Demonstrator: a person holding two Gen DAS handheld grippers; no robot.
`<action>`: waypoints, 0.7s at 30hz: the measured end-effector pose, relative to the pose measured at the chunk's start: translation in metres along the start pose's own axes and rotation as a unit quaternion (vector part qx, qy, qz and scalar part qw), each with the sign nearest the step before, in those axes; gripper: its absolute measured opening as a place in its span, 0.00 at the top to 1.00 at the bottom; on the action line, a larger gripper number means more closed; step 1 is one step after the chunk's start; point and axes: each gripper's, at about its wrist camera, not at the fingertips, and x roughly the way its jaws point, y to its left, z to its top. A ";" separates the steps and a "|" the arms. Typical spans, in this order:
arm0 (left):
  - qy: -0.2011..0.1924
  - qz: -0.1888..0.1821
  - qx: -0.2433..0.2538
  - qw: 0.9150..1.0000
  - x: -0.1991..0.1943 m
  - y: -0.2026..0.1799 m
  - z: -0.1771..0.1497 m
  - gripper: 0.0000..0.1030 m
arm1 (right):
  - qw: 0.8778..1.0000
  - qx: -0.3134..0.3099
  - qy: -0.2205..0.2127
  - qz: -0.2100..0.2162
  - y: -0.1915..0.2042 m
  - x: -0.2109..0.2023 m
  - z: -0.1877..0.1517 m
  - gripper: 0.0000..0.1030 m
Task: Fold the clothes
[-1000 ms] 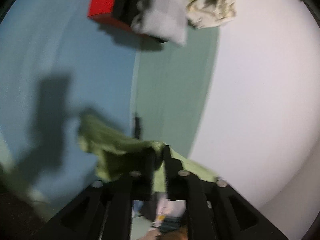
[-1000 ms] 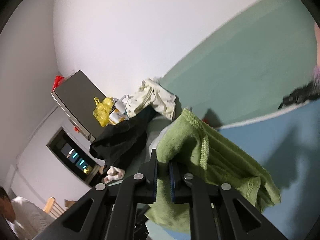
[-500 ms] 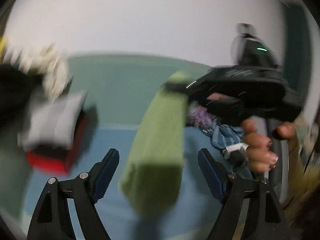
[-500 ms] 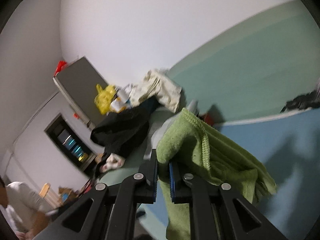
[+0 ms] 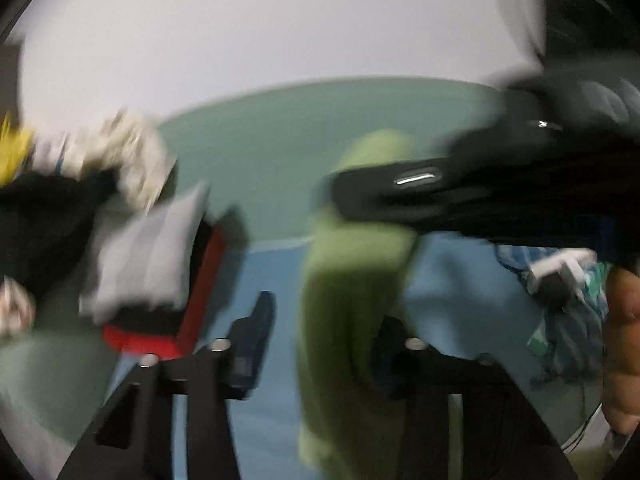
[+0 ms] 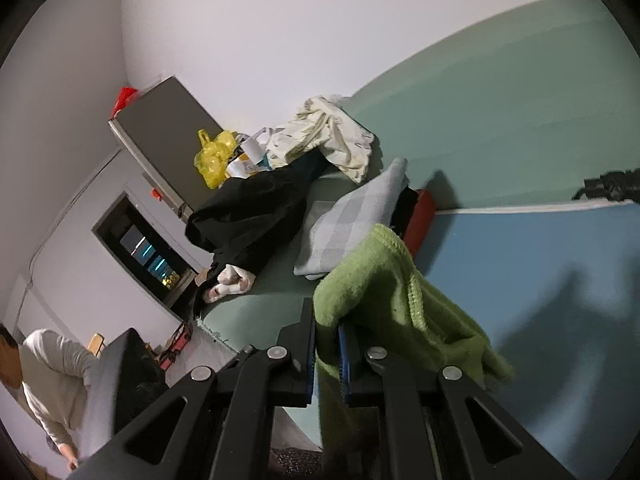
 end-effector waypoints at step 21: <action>0.023 0.063 0.246 0.967 -0.023 -0.030 -0.010 0.84 | 0.996 -0.081 -0.030 0.021 -0.022 0.011 0.006 0.90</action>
